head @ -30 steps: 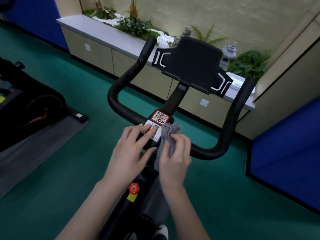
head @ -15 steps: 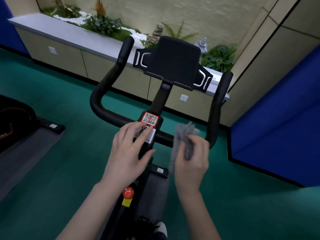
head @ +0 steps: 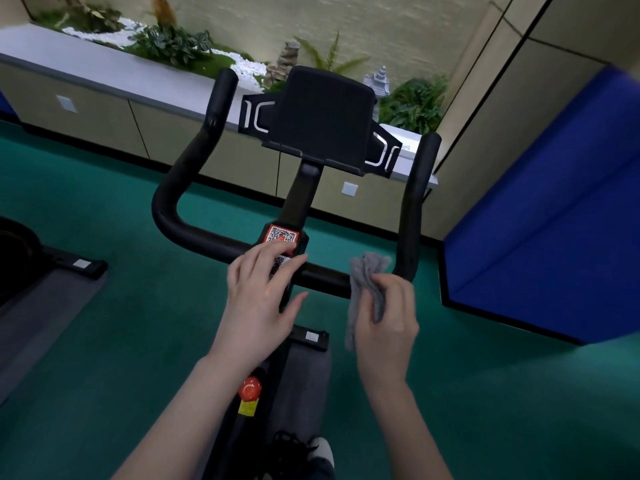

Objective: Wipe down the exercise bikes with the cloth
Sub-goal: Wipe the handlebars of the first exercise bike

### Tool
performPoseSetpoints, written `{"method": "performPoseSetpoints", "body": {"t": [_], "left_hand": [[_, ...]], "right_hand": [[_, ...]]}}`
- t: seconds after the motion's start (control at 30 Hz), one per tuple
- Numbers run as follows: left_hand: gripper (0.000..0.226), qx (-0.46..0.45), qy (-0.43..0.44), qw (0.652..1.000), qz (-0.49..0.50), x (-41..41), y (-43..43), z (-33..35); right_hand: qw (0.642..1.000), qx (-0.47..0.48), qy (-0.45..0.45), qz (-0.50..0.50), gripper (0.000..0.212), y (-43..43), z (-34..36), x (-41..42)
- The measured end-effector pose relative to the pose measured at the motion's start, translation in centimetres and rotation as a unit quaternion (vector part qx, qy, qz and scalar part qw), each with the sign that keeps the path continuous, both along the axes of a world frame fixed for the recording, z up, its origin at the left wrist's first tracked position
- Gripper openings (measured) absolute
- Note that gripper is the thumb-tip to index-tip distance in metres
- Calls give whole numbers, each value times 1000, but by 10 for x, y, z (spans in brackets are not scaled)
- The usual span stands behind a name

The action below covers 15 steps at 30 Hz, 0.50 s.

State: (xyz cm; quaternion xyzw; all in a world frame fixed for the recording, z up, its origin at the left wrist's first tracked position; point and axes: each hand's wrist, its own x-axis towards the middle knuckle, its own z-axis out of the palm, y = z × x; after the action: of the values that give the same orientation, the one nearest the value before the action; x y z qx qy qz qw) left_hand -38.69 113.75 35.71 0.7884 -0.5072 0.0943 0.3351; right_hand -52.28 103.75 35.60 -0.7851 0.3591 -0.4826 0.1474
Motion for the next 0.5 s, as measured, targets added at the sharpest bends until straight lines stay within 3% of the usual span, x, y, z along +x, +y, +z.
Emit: {"method": "performPoseSetpoints", "body": {"t": [0.23, 0.33, 0.4, 0.5], "left_hand": [[49, -5, 10, 1000, -6, 2, 1, -1], [46, -8, 8, 1000, -5, 2, 0, -2], [41, -11, 6, 1000, -8, 2, 1, -1], [37, -6, 14, 1000, -18, 3, 2, 0]], "right_hand": [[998, 26, -42, -37, 17, 14, -9, -36], [982, 165, -80, -45, 10, 41, -18, -34], [956, 274, -98, -35, 27, 51, -27, -23], [908, 393, -142, -6, 20, 45, -33, 0]]}}
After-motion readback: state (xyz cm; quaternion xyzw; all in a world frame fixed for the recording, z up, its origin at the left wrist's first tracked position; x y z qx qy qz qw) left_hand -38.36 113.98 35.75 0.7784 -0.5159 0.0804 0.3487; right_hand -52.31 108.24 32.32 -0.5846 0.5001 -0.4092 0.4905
